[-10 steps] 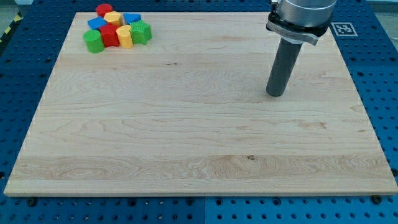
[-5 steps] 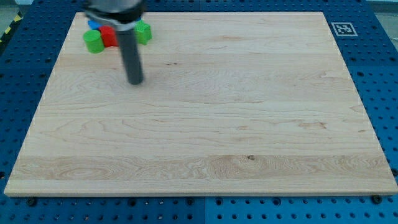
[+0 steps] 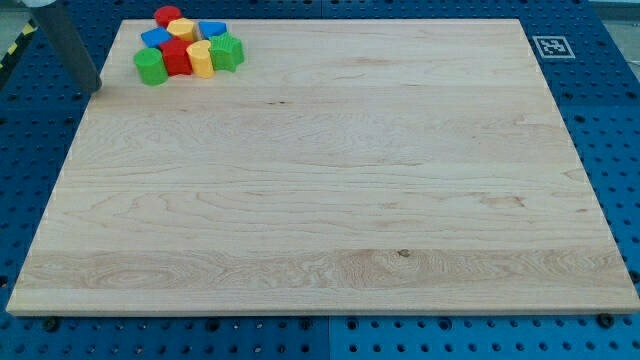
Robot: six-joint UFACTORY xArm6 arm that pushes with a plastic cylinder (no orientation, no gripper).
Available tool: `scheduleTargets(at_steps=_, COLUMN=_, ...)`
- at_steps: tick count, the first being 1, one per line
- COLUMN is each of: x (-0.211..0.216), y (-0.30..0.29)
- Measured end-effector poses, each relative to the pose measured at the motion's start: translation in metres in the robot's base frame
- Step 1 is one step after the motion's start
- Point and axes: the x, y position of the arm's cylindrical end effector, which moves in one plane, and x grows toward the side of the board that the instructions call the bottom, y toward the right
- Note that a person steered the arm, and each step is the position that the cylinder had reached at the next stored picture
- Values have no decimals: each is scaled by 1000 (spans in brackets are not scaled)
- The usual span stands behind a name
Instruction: Separate the green circle from the group of blocks
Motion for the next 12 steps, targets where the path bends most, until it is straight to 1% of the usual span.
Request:
scheduleTargets(at_steps=2, x=-67, y=3)
scheduleTargets(at_steps=3, x=-67, y=3)
scheduleTargets(at_steps=4, x=-59, y=16)
scheduleTargets(at_steps=5, x=-44, y=59)
scheduleTargets(at_steps=6, x=-28, y=135)
scheduleTargets(at_steps=7, x=-16, y=158)
scheduleTargets(at_steps=9, x=-14, y=123)
scheduleTargets(at_steps=10, x=-15, y=120)
scheduleTargets(at_steps=12, x=-34, y=95)
